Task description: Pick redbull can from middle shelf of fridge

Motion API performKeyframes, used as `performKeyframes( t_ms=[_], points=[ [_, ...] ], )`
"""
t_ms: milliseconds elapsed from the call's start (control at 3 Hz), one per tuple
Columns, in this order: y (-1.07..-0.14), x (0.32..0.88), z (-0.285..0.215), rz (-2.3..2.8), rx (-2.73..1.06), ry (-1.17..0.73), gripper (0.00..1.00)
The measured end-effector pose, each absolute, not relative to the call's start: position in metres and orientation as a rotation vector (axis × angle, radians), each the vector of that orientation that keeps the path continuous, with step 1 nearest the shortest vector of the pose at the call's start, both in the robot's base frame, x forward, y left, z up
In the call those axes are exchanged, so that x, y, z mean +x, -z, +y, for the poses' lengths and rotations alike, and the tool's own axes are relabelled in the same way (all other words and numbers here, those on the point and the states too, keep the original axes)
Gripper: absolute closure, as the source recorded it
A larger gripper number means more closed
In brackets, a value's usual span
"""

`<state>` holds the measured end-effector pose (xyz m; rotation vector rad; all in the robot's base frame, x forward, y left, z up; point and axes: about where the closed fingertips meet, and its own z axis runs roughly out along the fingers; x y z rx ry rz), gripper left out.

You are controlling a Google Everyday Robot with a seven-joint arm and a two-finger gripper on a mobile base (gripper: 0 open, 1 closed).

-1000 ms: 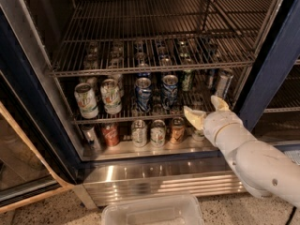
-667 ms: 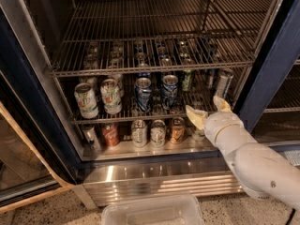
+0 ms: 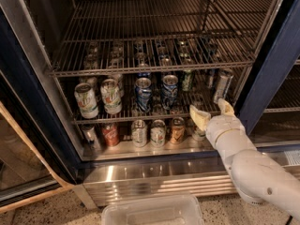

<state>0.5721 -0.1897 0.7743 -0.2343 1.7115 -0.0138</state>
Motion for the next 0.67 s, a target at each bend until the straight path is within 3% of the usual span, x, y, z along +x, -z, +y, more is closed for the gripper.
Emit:
performKeyframes(
  t_ms=[667],
  points=[
    [-0.7762, 0.5753, -0.2047, 1.679, -0.158, 0.048, 0.38]
  ],
)
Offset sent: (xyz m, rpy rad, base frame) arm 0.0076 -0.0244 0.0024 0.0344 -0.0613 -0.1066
